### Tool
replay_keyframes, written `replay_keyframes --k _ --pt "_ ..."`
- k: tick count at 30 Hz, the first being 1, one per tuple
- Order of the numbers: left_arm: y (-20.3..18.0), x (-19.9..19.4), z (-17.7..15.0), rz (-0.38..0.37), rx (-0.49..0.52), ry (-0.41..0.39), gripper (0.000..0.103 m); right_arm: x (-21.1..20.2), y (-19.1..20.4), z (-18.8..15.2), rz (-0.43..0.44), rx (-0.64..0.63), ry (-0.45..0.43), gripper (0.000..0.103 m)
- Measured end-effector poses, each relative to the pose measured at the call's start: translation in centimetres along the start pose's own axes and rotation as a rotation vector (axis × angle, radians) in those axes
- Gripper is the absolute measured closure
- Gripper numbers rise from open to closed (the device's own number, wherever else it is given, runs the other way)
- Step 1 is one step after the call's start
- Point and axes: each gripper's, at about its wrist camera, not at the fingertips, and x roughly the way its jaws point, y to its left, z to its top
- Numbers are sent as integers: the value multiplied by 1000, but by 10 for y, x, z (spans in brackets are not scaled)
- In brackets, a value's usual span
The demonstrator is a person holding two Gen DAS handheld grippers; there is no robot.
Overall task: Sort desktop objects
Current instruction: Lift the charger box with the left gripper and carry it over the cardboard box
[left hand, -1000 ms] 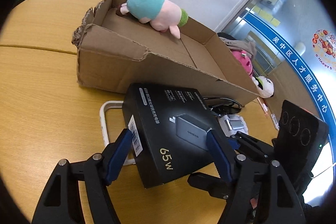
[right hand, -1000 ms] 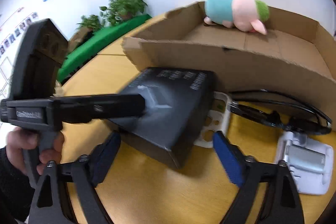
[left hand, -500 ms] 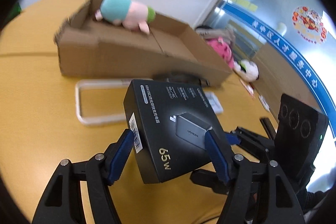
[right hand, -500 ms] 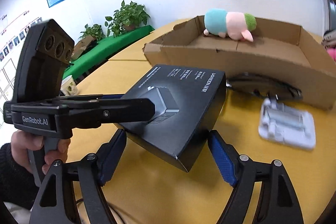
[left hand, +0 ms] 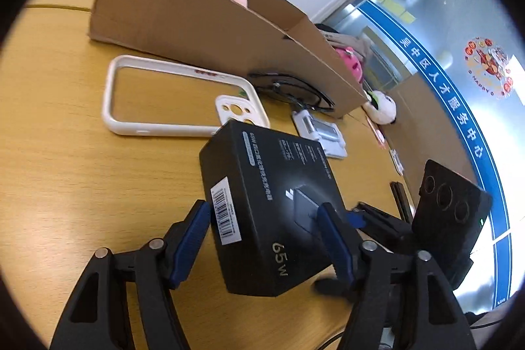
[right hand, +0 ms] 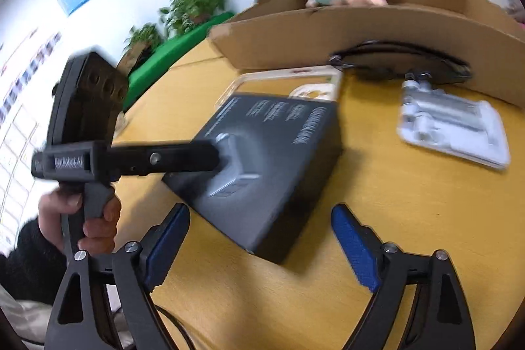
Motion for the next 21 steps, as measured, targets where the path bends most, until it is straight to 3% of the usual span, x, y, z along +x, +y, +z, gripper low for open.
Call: replay_keyframes --k 9,21 --pt "-18 -8 -10 56 72 -28 36 5 15 0 -111 -37 -8 15" --pt "-61 -45 19 60 166 -145 36 -37 32 34 -149 -76 -148 16"
